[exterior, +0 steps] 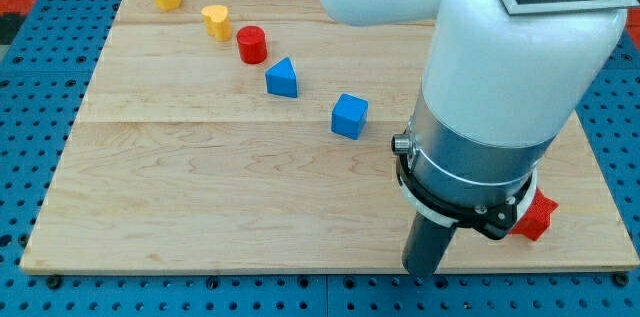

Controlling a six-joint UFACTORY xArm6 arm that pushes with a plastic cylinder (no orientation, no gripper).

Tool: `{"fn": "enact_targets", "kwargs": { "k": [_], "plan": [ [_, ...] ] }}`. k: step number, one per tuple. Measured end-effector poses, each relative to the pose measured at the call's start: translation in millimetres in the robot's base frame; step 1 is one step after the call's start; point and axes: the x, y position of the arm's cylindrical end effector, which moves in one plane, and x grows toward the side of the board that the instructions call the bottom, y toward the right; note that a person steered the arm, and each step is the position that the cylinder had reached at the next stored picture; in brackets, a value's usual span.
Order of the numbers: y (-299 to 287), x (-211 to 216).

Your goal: Move yellow blocks at the center top

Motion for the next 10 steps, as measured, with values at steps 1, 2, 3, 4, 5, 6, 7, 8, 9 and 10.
{"fn": "enact_targets", "kwargs": {
  "k": [1, 2, 3, 4, 5, 6, 7, 8, 9, 10],
  "plan": [
    [0, 0],
    [-3, -23],
    [-44, -59],
    [-130, -130],
    [-235, -199],
    [-305, -303],
    [-341, -394],
    [-339, -427],
    [-235, -413],
    [-229, -401]
  ]
}}
